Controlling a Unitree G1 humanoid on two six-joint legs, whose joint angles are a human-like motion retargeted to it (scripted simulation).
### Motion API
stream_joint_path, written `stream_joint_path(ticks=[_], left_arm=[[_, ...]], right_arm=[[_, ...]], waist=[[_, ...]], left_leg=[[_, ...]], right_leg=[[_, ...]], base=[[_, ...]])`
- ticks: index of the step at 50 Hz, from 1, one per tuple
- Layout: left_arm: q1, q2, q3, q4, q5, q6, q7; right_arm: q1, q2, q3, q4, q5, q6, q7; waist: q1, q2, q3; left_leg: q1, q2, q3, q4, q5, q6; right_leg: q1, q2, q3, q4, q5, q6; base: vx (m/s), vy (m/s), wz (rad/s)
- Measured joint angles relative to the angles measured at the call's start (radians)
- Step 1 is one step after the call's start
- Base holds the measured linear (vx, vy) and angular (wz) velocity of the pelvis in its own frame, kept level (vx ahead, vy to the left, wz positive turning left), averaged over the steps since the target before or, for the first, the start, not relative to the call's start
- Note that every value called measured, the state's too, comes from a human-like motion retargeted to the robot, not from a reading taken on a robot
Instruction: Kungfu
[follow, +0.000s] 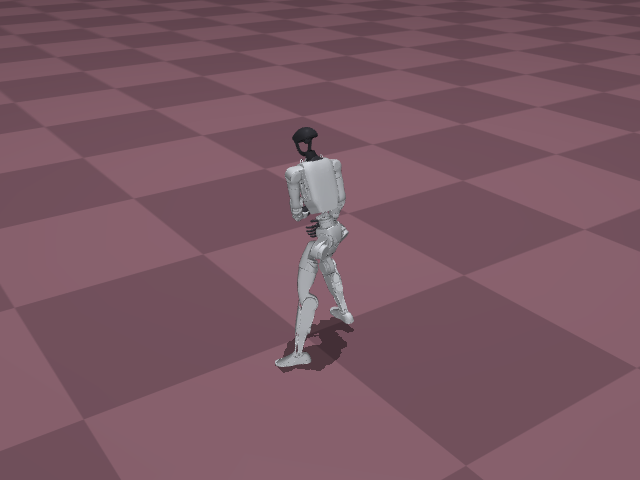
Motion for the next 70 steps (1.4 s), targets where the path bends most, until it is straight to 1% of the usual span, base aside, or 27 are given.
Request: stream_joint_path(ticks=[4,8,12,15,20,25,28,30,31,32,34,35,36,37,38,40,42,43,45,48,50,54,58,60,63,67,70], left_arm=[[-0.029,0.02,0.005,-0.103,-0.095,-0.008,-0.082],[-0.103,0.081,0.031,-0.223,-0.167,-0.006,-0.122],[-0.205,0.176,0.068,-0.339,-0.22,0.024,-0.12],[-0.282,0.254,0.095,-0.419,-0.247,0.064,-0.105],[-0.398,0.366,0.156,-0.542,-0.259,0.136,-0.094],[-0.516,0.505,0.239,-0.684,-0.2,0.212,-0.029],[-0.559,0.543,0.3,-0.741,-0.095,0.272,0.06],[-0.587,0.558,0.341,-0.76,-0.046,0.305,0.123],[-0.599,0.563,0.366,-0.764,-0.032,0.313,0.143],[-0.61,0.569,0.39,-0.768,-0.024,0.319,0.157],[-0.626,0.579,0.436,-0.778,-0.032,0.322,0.162],[-0.633,0.586,0.456,-0.785,-0.039,0.323,0.163],[-0.636,0.589,0.474,-0.794,-0.04,0.326,0.167],[-0.639,0.591,0.489,-0.804,-0.039,0.33,0.173],[-0.642,0.591,0.501,-0.813,-0.032,0.335,0.181],[-0.647,0.604,0.514,-0.837,0.002,0.349,0.204],[-0.641,0.619,0.516,-0.861,0.058,0.368,0.236],[-0.635,0.624,0.522,-0.869,0.083,0.376,0.254],[-0.616,0.633,0.542,-0.879,0.124,0.378,0.293],[-0.579,0.645,0.556,-0.873,0.14,0.371,0.328],[-0.559,0.647,0.566,-0.865,0.136,0.368,0.327],[-0.52,0.64,0.593,-0.851,0.124,0.361,0.32],[-0.468,0.636,0.614,-0.843,0.146,0.356,0.347],[-0.429,0.63,0.625,-0.837,0.157,0.361,0.362],[-0.352,0.597,0.66,-0.817,0.129,0.363,0.361],[-0.228,0.525,0.722,-0.768,-0.004,0.353,0.306],[-0.1,0.447,0.794,-0.738,-0.133,0.359,0.219]], right_arm=[[0.087,-0.035,-0.013,-0.081,0.11,0.04,0.055],[0.23,-0.082,-0.036,-0.206,0.202,0.076,0.116],[0.402,-0.147,-0.073,-0.324,0.337,0.139,0.171],[0.531,-0.188,-0.123,-0.39,0.442,0.188,0.185],[0.677,-0.181,-0.211,-0.438,0.535,0.255,0.096],[0.711,-0.145,-0.232,-0.454,0.57,0.247,0.036],[0.615,-0.101,-0.177,-0.355,0.556,0.186,-0.033],[0.488,-0.044,-0.121,-0.229,0.535,0.158,-0.076],[0.387,-0.004,-0.112,-0.121,0.513,0.163,-0.063],[0.284,0.03,-0.108,-0.005,0.491,0.172,-0.034],[0.067,0.059,-0.126,0.258,0.437,0.227,0.111],[-0.04,0.055,-0.135,0.393,0.396,0.274,0.202],[-0.141,0.032,-0.151,0.528,0.332,0.316,0.257],[-0.233,0.014,-0.162,0.644,0.304,0.335,0.271],[-0.307,0.004,-0.161,0.727,0.35,0.309,0.203],[-0.391,0.031,-0.228,0.795,0.429,0.182,0.006],[-0.461,0.059,-0.23,0.81,0.522,0.075,-0.05],[-0.477,0.076,-0.223,0.791,0.539,0.064,-0.034],[-0.487,0.116,-0.21,0.733,0.521,0.104,0.043],[-0.476,0.148,-0.172,0.691,0.446,0.144,0.201],[-0.466,0.151,-0.133,0.688,0.402,0.159,0.23],[-0.44,0.147,-0.08,0.682,0.358,0.175,0.141],[-0.413,0.147,-0.052,0.617,0.35,0.172,0.028],[-0.414,0.147,-0.044,0.566,0.342,0.178,0.027],[-0.448,0.128,-0.035,0.463,0.322,0.209,0.07],[-0.531,0.075,-0.013,0.277,0.333,0.203,0.087],[-0.597,0.018,0.005,0.091,0.362,0.181,0.062]], waist=[[0.02,-0.005,-0.01],[0.033,-0.016,-0.019],[0.041,-0.03,-0.022],[0.049,-0.041,-0.024],[0.073,-0.067,-0.04],[0.135,-0.089,-0.079],[0.189,-0.087,-0.128],[0.22,-0.076,-0.157],[0.232,-0.068,-0.167],[0.245,-0.061,-0.175],[0.28,-0.052,-0.187],[0.3,-0.049,-0.19],[0.324,-0.046,-0.192],[0.35,-0.045,-0.195],[0.379,-0.048,-0.199],[0.428,-0.062,-0.212],[0.458,-0.075,-0.211],[0.465,-0.078,-0.205],[0.463,-0.083,-0.197],[0.438,-0.091,-0.199],[0.43,-0.102,-0.197],[0.427,-0.126,-0.189],[0.408,-0.129,-0.181],[0.396,-0.127,-0.181],[0.374,-0.122,-0.18],[0.345,-0.109,-0.188],[0.331,-0.106,-0.193]], left_leg=[[0.003,-0.009,0.003,0.002,-0.009,0.007],[0.008,-0.02,0.006,0.007,-0.025,0.015],[0.011,-0.032,0.011,0.022,-0.047,0.019],[0.005,-0.041,0.005,0.046,-0.073,0.02],[-0.049,-0.067,-0.041,0.152,-0.146,0.032],[-0.159,-0.141,-0.181,0.35,-0.278,0.059],[-0.23,-0.205,-0.264,0.466,-0.367,0.073],[-0.267,-0.227,-0.277,0.528,-0.419,0.075],[-0.281,-0.226,-0.265,0.559,-0.447,0.08],[-0.294,-0.227,-0.255,0.59,-0.475,0.084],[-0.316,-0.237,-0.243,0.648,-0.527,0.095],[-0.327,-0.246,-0.242,0.675,-0.551,0.101],[-0.34,-0.258,-0.243,0.701,-0.571,0.106],[-0.354,-0.271,-0.242,0.724,-0.589,0.112],[-0.37,-0.284,-0.238,0.745,-0.604,0.116],[-0.407,-0.304,-0.233,0.776,-0.631,0.125],[-0.423,-0.306,-0.229,0.791,-0.647,0.131],[-0.424,-0.306,-0.228,0.793,-0.651,0.134],[-0.429,-0.307,-0.229,0.797,-0.658,0.137],[-0.445,-0.307,-0.243,0.801,-0.66,0.141],[-0.449,-0.302,-0.239,0.803,-0.658,0.145],[-0.445,-0.286,-0.224,0.803,-0.646,0.148],[-0.424,-0.268,-0.221,0.772,-0.61,0.141],[-0.403,-0.256,-0.217,0.739,-0.583,0.134],[-0.351,-0.233,-0.205,0.665,-0.532,0.117],[-0.26,-0.196,-0.186,0.54,-0.453,0.094],[-0.169,-0.166,-0.179,0.423,-0.377,0.067]], right_leg=[[0.026,-0.008,-0.004,-0.036,0.021,0.01],[0.058,-0.018,-0.007,-0.09,0.056,0.026],[0.101,-0.033,-0.012,-0.165,0.109,0.05],[0.139,-0.048,-0.018,-0.235,0.158,0.074],[0.227,-0.097,-0.039,-0.375,0.254,0.121],[0.349,-0.182,-0.088,-0.519,0.356,0.181],[0.43,-0.221,-0.116,-0.608,0.419,0.218],[0.486,-0.238,-0.153,-0.665,0.462,0.238],[0.515,-0.245,-0.188,-0.694,0.486,0.248],[0.543,-0.251,-0.223,-0.723,0.511,0.254],[0.592,-0.261,-0.297,-0.779,0.561,0.248],[0.614,-0.265,-0.334,-0.805,0.584,0.243],[0.627,-0.274,-0.36,-0.821,0.603,0.243],[0.636,-0.285,-0.379,-0.832,0.62,0.243],[0.634,-0.301,-0.383,-0.835,0.636,0.242],[0.609,-0.329,-0.386,-0.824,0.659,0.236],[0.592,-0.338,-0.391,-0.809,0.68,0.214],[0.59,-0.339,-0.396,-0.804,0.691,0.2],[0.583,-0.339,-0.398,-0.796,0.706,0.183],[0.572,-0.331,-0.396,-0.791,0.718,0.167],[0.562,-0.328,-0.382,-0.79,0.716,0.169],[0.552,-0.327,-0.386,-0.795,0.694,0.2],[0.546,-0.314,-0.379,-0.789,0.656,0.223],[0.534,-0.306,-0.361,-0.775,0.634,0.225],[0.502,-0.292,-0.307,-0.73,0.589,0.225],[0.455,-0.259,-0.233,-0.65,0.515,0.21],[0.406,-0.22,-0.146,-0.565,0.447,0.202]], base=[[0.22,0.1,0.09],[0.24,0.13,0.05],[0.29,0.18,0.05],[0.3,0.17,0.12],[0.48,0.34,0.41],[0.63,0.44,0.68],[0.89,0.62,0.73],[0.78,0.6,0.78],[0.58,0.47,0.72],[0.46,0.38,0.64],[0.52,0.46,0.53],[0.49,0.52,0.44],[0.4,0.5,0.4],[0.26,0.42,0.37],[0.21,0.32,0.33],[0.18,0.16,0.25],[0.18,0.06,0.11],[0.15,0.03,0.06],[0.13,-0.01,0.06],[0.07,-0.08,0.06],[0.03,-0.1,-0.14],[-0.06,-0.13,-0.3],[-0.2,-0.13,-0.26],[-0.36,-0.18,-0.34],[-0.3,-0.13,-0.42],[-0.45,-0.23,-0.51],[-0.46,-0.38,-0.66]])
